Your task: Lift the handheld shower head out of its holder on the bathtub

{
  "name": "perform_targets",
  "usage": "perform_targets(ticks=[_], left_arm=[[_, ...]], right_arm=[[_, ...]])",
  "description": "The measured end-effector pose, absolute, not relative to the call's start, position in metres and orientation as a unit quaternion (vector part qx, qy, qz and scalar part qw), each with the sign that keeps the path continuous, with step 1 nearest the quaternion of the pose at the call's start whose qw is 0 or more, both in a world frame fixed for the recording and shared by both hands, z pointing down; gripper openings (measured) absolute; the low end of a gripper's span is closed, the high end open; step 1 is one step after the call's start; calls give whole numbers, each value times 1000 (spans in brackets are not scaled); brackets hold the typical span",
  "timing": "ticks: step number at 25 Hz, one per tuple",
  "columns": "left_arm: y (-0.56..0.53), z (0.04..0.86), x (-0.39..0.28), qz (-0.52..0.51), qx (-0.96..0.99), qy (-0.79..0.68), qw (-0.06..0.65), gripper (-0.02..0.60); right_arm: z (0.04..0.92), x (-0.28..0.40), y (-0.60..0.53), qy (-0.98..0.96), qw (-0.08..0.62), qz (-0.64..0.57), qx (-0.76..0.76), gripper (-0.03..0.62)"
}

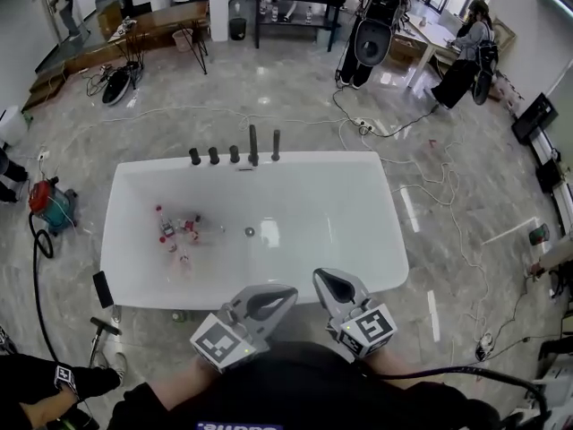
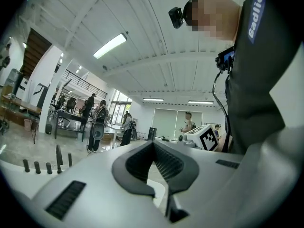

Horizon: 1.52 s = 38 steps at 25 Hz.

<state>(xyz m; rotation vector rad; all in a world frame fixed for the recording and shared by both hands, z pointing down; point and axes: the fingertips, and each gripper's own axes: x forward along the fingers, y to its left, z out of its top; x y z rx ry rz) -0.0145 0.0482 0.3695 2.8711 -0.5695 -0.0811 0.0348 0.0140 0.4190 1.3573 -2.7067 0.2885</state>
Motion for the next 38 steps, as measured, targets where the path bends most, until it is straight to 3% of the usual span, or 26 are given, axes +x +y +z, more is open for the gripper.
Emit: perform_targets(ticks=[15, 25, 38], left_arm=[[-20, 380, -29, -34, 966, -222, 131, 0], [-35, 379, 9, -34, 950, -282, 132, 0], [-41, 389, 65, -30, 936, -322, 136, 0]], right_arm=[[421, 11, -68, -904, 63, 93, 413, 3], [425, 52, -98, -924, 75, 91, 362, 5], [446, 103, -144, -938, 97, 74, 324, 67]])
